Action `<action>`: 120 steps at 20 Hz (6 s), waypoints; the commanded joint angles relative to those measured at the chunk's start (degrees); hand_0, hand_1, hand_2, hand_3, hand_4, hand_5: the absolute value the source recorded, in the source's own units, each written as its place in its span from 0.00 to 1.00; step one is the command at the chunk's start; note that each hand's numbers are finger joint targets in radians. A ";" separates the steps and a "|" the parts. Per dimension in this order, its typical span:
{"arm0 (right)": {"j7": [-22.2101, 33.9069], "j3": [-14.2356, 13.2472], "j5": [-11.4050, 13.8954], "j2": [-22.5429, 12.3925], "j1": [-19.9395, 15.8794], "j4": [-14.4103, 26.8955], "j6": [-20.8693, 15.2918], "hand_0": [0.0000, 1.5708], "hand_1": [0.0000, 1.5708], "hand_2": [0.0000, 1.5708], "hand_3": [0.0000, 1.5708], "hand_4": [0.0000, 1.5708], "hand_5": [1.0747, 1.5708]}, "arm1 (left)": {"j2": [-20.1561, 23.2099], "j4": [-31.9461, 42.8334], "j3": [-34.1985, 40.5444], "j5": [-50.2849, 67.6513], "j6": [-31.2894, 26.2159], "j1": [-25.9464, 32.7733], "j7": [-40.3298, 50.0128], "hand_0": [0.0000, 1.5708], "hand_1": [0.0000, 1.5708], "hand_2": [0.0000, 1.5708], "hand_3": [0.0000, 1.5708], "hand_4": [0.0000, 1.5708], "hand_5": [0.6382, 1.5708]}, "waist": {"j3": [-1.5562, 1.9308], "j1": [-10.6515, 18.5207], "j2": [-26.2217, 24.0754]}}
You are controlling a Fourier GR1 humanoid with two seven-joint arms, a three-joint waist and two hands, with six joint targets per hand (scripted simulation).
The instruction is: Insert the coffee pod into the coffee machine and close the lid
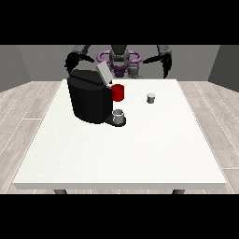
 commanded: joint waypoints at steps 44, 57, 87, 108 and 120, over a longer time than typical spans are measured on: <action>5.35 2.19 2.97 0.39 -10.57 7.26 -3.77 0.00 0.00 0.00 0.00 0.33 1.00 | 6.07 47.46 -0.99 -27.78 14.92 -22.99 -10.00 0.44 0.44 0.54 0.41 0.18 1.00 | -0.03 -4.35 7.06; 3.34 0.10 1.07 0.68 -11.65 10.94 -4.49 0.00 0.00 0.00 0.00 0.27 1.00 | 6.13 50.47 -4.59 -35.38 16.92 -26.04 -11.28 0.75 0.75 0.82 0.75 0.26 1.00 | -0.01 -3.06 7.14; 1.86 2.12 0.44 0.12 -15.06 12.73 -1.43 0.00 0.00 0.00 0.00 0.32 1.00 | 12.33 43.97 2.07 -31.74 -0.76 -50.82 -6.04 0.65 0.65 0.77 0.78 0.32 1.00 | -0.01 -10.10 6.82; 4.13 0.37 -0.10 -1.49 -19.50 11.00 -1.93 0.00 0.00 0.00 0.00 0.33 1.00 | 13.23 47.22 4.01 -32.21 -2.83 -61.52 -1.61 0.82 0.82 0.84 0.78 0.32 1.00 | 0.02 -13.73 12.17; 1.71 0.03 -0.40 -0.87 -16.17 9.67 -2.62 0.00 0.00 0.00 0.00 0.33 1.00 | 13.16 48.08 3.68 -33.43 -1.54 -59.53 -5.21 0.75 0.75 0.80 0.76 0.32 1.00 | 0.01 -13.42 12.76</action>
